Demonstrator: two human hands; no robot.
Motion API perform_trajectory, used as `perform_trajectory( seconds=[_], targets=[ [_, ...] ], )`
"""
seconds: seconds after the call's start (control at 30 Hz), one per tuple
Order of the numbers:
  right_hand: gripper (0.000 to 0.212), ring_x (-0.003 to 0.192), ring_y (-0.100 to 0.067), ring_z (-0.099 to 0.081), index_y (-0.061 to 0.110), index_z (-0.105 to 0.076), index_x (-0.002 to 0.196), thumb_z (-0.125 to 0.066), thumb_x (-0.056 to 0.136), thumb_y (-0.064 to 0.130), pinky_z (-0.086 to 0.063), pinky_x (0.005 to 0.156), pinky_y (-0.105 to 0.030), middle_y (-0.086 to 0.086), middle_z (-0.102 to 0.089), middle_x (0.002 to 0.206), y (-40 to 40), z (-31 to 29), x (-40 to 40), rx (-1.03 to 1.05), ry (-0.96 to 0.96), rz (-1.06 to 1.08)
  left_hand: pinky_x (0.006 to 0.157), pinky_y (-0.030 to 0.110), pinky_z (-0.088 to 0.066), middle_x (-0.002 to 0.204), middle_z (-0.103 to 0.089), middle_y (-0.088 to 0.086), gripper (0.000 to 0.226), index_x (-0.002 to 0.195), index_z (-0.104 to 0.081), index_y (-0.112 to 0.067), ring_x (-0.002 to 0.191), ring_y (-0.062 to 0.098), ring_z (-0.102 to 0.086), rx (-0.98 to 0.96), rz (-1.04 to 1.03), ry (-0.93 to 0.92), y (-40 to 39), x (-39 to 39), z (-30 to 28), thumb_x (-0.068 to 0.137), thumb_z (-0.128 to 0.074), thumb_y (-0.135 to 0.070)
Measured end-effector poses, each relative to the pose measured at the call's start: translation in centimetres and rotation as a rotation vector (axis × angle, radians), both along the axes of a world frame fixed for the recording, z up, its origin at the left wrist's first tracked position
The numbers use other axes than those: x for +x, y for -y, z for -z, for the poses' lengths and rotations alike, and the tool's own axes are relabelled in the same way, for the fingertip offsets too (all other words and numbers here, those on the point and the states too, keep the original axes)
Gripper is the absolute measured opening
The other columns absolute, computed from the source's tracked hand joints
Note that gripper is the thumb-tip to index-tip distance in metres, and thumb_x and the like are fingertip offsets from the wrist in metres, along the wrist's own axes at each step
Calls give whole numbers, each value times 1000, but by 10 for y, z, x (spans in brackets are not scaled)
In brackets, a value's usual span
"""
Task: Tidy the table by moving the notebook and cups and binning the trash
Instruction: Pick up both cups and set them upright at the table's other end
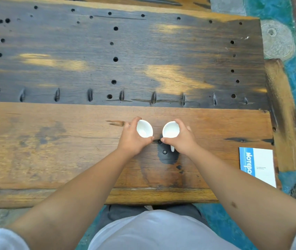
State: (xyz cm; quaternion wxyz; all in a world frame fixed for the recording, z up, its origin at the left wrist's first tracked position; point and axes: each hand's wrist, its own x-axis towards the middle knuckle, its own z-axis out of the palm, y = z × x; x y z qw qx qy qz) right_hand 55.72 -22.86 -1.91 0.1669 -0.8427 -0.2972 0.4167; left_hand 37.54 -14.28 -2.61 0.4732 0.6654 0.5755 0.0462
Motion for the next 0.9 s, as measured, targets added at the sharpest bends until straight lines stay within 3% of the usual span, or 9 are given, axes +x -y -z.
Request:
perform_trajectory(
  seconds=[0.07, 0.17, 0.33, 0.4, 0.5, 0.63, 0.73, 0.8, 0.9],
  targets=[
    [93, 100, -16, -38, 44, -35, 135, -84, 56, 48, -35, 77, -31, 6, -33, 119, 6, -3, -2, 14, -8, -15, 89, 27, -36, 129, -42, 3, 88, 137, -41, -33, 104, 12, -40, 10, -44, 9, 12, -10, -3, 61, -85, -43],
    [92, 97, -16, -39, 44, -35, 135, -83, 57, 48, -37, 70, -28, 7, -32, 116, 13, -11, -8, 42, 2, -80, 88, 30, -41, 127, -42, 1, 87, 136, -40, -36, 104, 14, -42, 20, -99, -6, 31, -23, -10, 61, -83, -44],
    [94, 98, -18, -39, 46, -33, 134, -82, 54, 53, -38, 78, -35, 8, -32, 116, 18, -23, -22, 58, 0, -257, 88, 39, -51, 130, -45, 5, 87, 138, -41, -33, 113, 25, -50, 36, -220, -48, 64, -48, -24, 62, -83, -44],
    [94, 96, -17, -40, 46, -33, 134, -81, 54, 54, -40, 72, -32, 7, -32, 116, 18, -29, -33, 64, -8, -340, 86, 41, -54, 129, -45, 4, 86, 136, -42, -33, 112, 25, -51, 52, -322, -41, 79, -61, -32, 61, -83, -43],
    [91, 85, -11, -44, 46, -33, 135, -81, 58, 52, -33, 51, -16, 5, -34, 117, 18, -39, -60, 67, -39, -492, 90, 30, -45, 132, -45, 5, 87, 138, -42, -32, 115, 23, -51, 82, -473, -56, 105, -88, -47, 62, -83, -43],
    [88, 96, -17, -42, 40, -34, 136, -81, 62, 49, -35, 57, -25, -1, -40, 128, 22, -50, -114, 91, -63, -688, 87, 24, -36, 132, -46, 5, 86, 138, -43, -30, 117, 22, -50, 109, -670, -56, 142, -131, -67, 62, -83, -41],
    [84, 92, -18, -45, 39, -35, 136, -82, 65, 43, -31, 48, -15, -4, -42, 125, 28, -62, -161, 111, -113, -804, 86, 29, -42, 130, -44, 3, 85, 137, -43, -32, 115, 21, -48, 119, -791, -63, 171, -169, -79, 63, -83, -41],
    [85, 92, -19, -45, 36, -36, 138, -82, 66, 40, -31, 49, -16, -6, -43, 125, 32, -69, -193, 120, -139, -887, 86, 36, -50, 127, -44, 3, 83, 136, -42, -32, 114, 24, -49, 113, -871, -81, 190, -196, -84, 63, -82, -41],
    [87, 97, -21, -47, 32, -36, 140, -84, 67, 37, -37, 56, -20, -10, -44, 128, 34, -75, -243, 131, -158, -1000, 70, 44, -58, 118, -41, 0, 79, 131, -42, -36, 104, 24, -51, 108, -997, -82, 218, -239, -88, 62, -81, -43]
  ],
)
